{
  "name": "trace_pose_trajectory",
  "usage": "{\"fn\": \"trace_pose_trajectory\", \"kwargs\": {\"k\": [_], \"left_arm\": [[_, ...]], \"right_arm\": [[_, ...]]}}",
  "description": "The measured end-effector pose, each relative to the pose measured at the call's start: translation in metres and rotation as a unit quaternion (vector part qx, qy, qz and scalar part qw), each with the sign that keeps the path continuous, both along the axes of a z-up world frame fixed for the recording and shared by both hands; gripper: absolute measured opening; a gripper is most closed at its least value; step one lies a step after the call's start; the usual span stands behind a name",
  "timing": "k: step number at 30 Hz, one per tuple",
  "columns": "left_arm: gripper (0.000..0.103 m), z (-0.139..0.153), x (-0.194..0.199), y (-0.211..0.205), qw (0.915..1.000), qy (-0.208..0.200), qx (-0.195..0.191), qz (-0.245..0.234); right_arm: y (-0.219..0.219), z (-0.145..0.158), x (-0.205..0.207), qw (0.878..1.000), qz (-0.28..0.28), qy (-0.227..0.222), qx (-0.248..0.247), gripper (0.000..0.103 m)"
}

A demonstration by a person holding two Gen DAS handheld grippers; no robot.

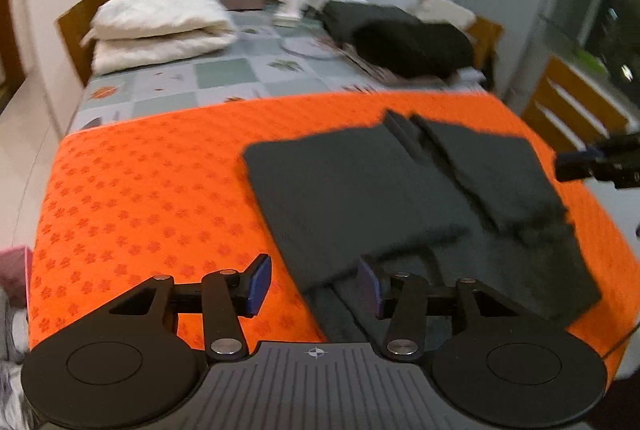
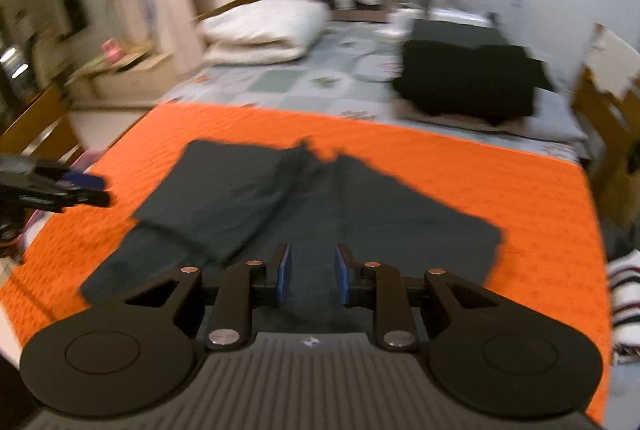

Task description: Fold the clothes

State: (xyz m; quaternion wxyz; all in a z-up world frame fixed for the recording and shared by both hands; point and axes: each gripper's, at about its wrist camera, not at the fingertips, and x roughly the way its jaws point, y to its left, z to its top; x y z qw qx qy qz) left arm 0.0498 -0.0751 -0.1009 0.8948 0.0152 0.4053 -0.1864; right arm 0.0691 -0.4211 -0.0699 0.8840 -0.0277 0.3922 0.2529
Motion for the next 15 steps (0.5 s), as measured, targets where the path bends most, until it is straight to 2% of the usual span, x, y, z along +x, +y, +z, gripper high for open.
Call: {"fn": "trace_pose_trajectory", "kwargs": {"k": [6, 12, 13, 15], "left_arm": [[0.056, -0.021, -0.001, -0.025, 0.9976, -0.015, 0.055, -0.039], [0.055, -0.036, 0.011, -0.036, 0.9946, -0.023, 0.090, -0.046], [0.053, -0.036, 0.012, -0.036, 0.9943, -0.025, 0.093, -0.047], [0.042, -0.037, 0.013, -0.037, 0.9936, -0.028, 0.098, -0.049]], "right_arm": [[0.059, -0.019, -0.010, 0.996, 0.082, -0.015, -0.040, 0.027], [0.103, -0.042, -0.005, 0.983, 0.139, -0.052, -0.110, 0.027], [0.107, -0.046, -0.005, 0.980, 0.144, -0.060, -0.123, 0.027], [0.115, -0.053, -0.003, 0.974, 0.155, -0.075, -0.146, 0.027]]}}
